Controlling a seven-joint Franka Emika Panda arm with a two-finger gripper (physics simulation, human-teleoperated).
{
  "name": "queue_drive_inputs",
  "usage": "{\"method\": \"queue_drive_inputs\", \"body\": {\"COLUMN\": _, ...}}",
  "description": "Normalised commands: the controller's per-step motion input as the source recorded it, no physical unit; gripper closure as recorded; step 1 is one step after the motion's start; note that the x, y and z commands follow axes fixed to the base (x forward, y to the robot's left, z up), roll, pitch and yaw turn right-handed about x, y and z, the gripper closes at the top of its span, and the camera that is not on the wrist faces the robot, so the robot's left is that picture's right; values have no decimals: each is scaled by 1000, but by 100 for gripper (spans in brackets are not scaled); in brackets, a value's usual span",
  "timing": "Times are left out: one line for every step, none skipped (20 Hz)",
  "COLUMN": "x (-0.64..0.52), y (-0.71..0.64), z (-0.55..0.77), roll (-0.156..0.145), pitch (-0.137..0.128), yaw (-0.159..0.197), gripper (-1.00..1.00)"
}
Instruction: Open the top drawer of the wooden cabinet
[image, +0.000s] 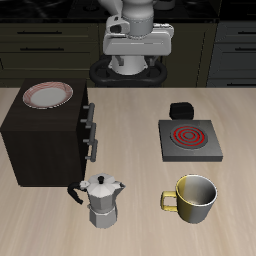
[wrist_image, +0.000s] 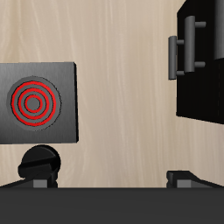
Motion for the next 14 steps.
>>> {"method": "queue_drive_inputs", "body": {"x": 25, "y": -1, "z": 0, "roll": 0, "pitch": 0, "yaw": 0, "gripper": -100}}
{"method": "queue_drive_inputs", "body": {"x": 537, "y": 518, "z": 14, "roll": -102, "pitch": -39, "yaw": -28, "gripper": -100}}
{"method": "queue_drive_inputs", "body": {"x": 287, "y": 249, "z": -24, "roll": -107, "pitch": -7, "yaw": -16, "gripper": -100}}
{"method": "queue_drive_inputs", "body": {"x": 55, "y": -7, "z": 2, "roll": 0, "pitch": 0, "yaw": 0, "gripper": -100}}
{"method": "queue_drive_inputs", "body": {"x": 620, "y": 923, "z": -145, "roll": -19, "pitch": -92, "yaw": 142, "gripper": -100}}
{"method": "queue_drive_inputs", "body": {"x": 49, "y": -14, "z": 9, "roll": 0, "pitch": 0, "yaw": 0, "gripper": -100}}
{"method": "queue_drive_inputs", "body": {"x": 325, "y": 306, "z": -106, "roll": -44, "pitch": 73, "yaw": -62, "gripper": -100}}
{"method": "queue_drive_inputs", "body": {"x": 284, "y": 482, "z": -28, "roll": 28, "pitch": -44, "yaw": 32, "gripper": -100}}
{"method": "queue_drive_inputs", "body": {"x": 323, "y": 387, "z": -46, "roll": 7, "pitch": -2, "yaw": 93, "gripper": -100}}
{"method": "queue_drive_inputs", "body": {"x": 330, "y": 286, "z": 0, "roll": -34, "pitch": 10, "yaw": -14, "gripper": -100}}
{"method": "queue_drive_inputs", "body": {"x": 283, "y": 221, "z": 120, "roll": -31, "pitch": -11, "yaw": -28, "gripper": -100}}
{"method": "queue_drive_inputs", "body": {"x": 294, "y": 229, "z": 174, "roll": -48, "pitch": -108, "yaw": 15, "gripper": -100}}
{"method": "queue_drive_inputs", "body": {"x": 357, "y": 128, "z": 171, "roll": -40, "pitch": -47, "yaw": 53, "gripper": -100}}
{"method": "queue_drive_inputs", "body": {"x": 60, "y": -23, "z": 11, "roll": 0, "pitch": 0, "yaw": 0, "gripper": -100}}
